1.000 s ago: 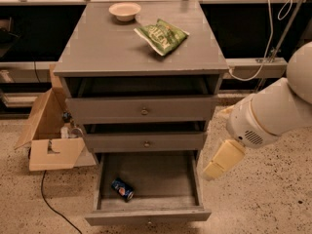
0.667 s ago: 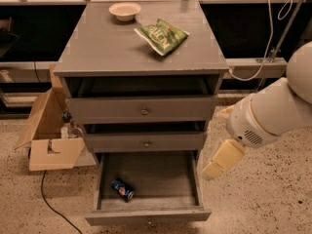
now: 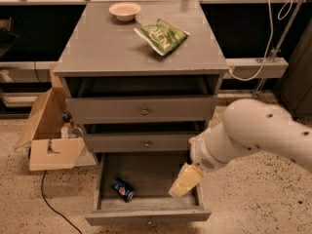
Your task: Pick pepsi can from bottom drawer and place on counter
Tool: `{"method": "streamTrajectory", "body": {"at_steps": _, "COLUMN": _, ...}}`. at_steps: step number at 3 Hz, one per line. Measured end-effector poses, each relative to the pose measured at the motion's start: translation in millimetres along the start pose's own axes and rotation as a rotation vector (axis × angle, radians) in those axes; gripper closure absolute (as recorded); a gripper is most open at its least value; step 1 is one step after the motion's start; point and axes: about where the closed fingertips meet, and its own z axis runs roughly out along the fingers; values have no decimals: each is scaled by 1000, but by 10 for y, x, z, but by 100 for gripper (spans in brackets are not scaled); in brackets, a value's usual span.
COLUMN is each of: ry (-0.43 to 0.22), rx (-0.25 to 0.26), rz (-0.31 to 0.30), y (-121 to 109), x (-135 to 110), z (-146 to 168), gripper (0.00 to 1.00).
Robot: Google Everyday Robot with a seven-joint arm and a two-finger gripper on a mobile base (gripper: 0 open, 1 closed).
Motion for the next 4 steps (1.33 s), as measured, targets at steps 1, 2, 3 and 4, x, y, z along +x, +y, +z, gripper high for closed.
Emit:
{"method": "streamTrajectory", "body": {"at_steps": 1, "ry": -3, "rx": -12, "rz": 1, "y": 46, "x": -25, "z": 743, "gripper": 0}}
{"method": "streamTrajectory", "body": {"at_steps": 2, "ry": -41, "rx": 6, "rz": 12, "y": 3, "x": -141, "z": 1311, "gripper": 0}}
{"method": "streamTrajectory", "body": {"at_steps": 3, "ry": -92, "rx": 49, "rz": 14, "y": -105, "x": -296, "z": 1338, "gripper": 0}}
{"method": "streamTrajectory", "body": {"at_steps": 4, "ry": -89, "rx": 46, "rz": 13, "y": -97, "x": -285, "z": 1330, "gripper": 0}}
